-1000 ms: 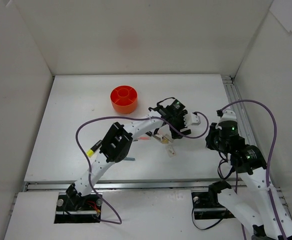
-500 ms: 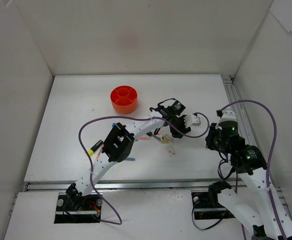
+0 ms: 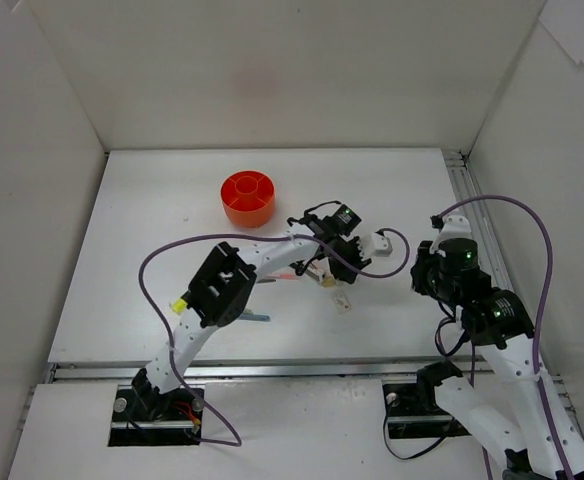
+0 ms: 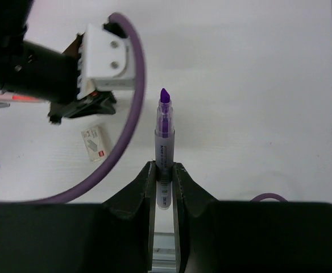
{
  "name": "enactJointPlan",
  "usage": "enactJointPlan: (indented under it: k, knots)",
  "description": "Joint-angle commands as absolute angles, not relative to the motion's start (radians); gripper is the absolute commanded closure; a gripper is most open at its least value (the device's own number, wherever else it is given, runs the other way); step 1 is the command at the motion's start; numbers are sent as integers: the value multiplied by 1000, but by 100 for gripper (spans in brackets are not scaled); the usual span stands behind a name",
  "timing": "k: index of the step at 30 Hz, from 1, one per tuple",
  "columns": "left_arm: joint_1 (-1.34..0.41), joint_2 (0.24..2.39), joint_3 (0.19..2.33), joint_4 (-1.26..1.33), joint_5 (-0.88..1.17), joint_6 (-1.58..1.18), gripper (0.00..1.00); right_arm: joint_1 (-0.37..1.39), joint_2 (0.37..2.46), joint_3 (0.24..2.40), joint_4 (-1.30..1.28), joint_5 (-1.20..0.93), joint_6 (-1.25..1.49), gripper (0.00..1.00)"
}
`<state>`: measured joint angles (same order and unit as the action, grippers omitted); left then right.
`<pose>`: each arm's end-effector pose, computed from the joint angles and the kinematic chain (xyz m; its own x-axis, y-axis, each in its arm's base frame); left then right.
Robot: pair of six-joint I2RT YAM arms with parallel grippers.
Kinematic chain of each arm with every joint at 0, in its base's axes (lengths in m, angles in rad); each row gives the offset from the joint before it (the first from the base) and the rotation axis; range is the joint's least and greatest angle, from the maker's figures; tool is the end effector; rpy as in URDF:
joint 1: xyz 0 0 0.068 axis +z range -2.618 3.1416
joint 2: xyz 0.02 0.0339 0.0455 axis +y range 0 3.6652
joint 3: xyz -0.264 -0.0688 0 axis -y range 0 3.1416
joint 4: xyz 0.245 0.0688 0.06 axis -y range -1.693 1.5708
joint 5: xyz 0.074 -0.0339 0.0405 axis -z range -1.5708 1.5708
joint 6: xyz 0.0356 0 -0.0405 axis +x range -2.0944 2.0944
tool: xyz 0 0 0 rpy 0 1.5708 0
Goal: Sort the stationery into containers
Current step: Close the pen cap on the pen.
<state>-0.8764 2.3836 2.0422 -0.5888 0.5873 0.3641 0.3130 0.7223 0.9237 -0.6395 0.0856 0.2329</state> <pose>0.3206 -0.4158 0.1864 -0.1762 0.6748 -0.7167 0.9785 0.0406 -0.2023 0.1428 0.0430 0.3494 -0.4465 0.0972 -0.8895 -0.1337 0.9757 0.1737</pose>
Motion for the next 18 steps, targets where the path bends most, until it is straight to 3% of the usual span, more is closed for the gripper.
enactJointPlan:
  k: [1,9,14,18]
  knots:
    - [-855,2081,1929,-431,618,252,100,305,735,1000,-512,158,198,100]
    - [-720,1775,1625,-232,790,-24,100,327,859,1107,-384,28,11,100]
    - [-588,1631,1435,-131,876,-198,100,387,945,1225,-333,-29,-285,100]
    - [-555,1542,1304,-166,812,-221,100,449,1046,1298,-321,-165,-662,100]
